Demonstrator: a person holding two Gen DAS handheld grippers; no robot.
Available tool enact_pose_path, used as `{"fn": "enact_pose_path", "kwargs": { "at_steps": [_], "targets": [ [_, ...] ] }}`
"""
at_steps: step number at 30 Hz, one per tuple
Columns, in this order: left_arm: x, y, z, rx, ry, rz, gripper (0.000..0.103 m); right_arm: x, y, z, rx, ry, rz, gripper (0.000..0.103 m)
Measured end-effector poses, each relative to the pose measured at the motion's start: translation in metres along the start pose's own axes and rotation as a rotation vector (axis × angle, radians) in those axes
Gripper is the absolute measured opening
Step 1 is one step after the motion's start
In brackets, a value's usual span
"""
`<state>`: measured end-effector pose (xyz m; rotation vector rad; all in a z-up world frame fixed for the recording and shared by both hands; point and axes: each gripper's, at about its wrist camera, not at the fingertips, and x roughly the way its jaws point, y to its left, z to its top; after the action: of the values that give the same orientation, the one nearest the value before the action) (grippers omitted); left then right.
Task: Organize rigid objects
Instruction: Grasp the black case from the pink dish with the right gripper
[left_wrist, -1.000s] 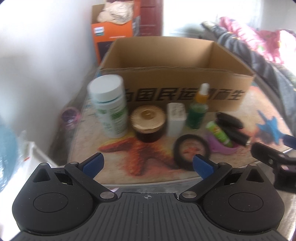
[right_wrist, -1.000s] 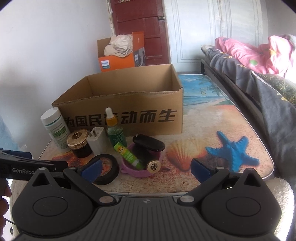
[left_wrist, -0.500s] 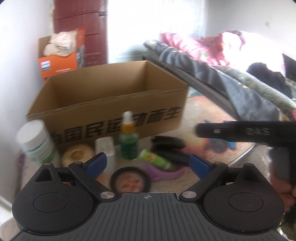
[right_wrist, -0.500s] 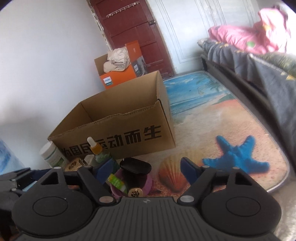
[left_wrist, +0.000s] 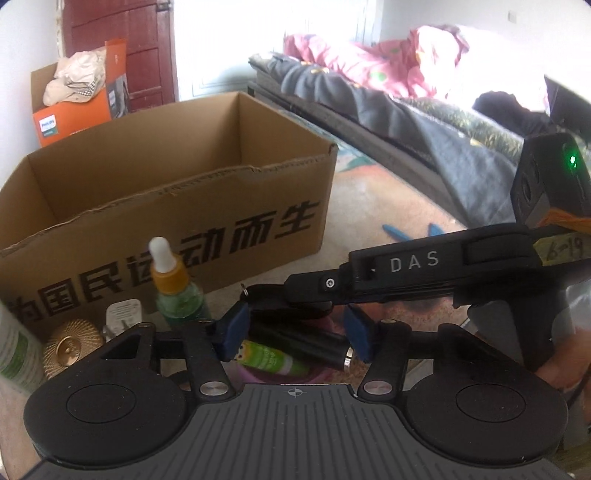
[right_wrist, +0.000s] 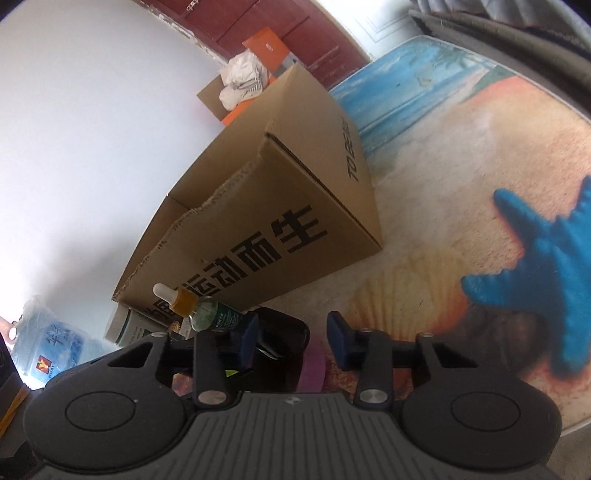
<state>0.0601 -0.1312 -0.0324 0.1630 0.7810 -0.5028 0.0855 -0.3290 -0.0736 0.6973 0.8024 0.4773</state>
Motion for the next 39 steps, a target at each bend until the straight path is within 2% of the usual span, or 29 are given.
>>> {"fn": "enact_pose_path", "kwargs": {
  "at_steps": [2, 9, 14, 18, 25, 31, 39],
  "targets": [
    [0.004, -0.003, -0.001, 0.018, 0.010, 0.006, 0.056, -0.001, 0.000, 0.000, -0.002, 0.002, 0.025, 0.030],
    [0.012, -0.003, -0.001, 0.028, 0.034, -0.004, 0.056, -0.005, 0.005, 0.002, -0.033, 0.027, 0.059, 0.025],
    [0.012, -0.002, -0.002, 0.029, 0.031, -0.004, 0.055, -0.004, 0.014, 0.007, -0.078, 0.078, 0.101, 0.025],
    [0.013, 0.001, -0.001, 0.014, 0.030, 0.000, 0.045, 0.003, 0.019, 0.013, -0.118, 0.122, 0.078, 0.025],
    [0.014, 0.005, 0.001, -0.009, 0.030, -0.003, 0.038, 0.016, 0.013, 0.021, -0.064, 0.167, 0.076, 0.025],
    [0.013, 0.010, 0.004, -0.015, 0.023, 0.000, 0.033, 0.015, 0.013, 0.022, -0.043, 0.146, 0.088, 0.021],
    [-0.004, 0.010, 0.006, -0.024, -0.034, -0.024, 0.032, -0.007, 0.037, 0.022, -0.086, 0.099, 0.062, 0.017]
  ]
}}
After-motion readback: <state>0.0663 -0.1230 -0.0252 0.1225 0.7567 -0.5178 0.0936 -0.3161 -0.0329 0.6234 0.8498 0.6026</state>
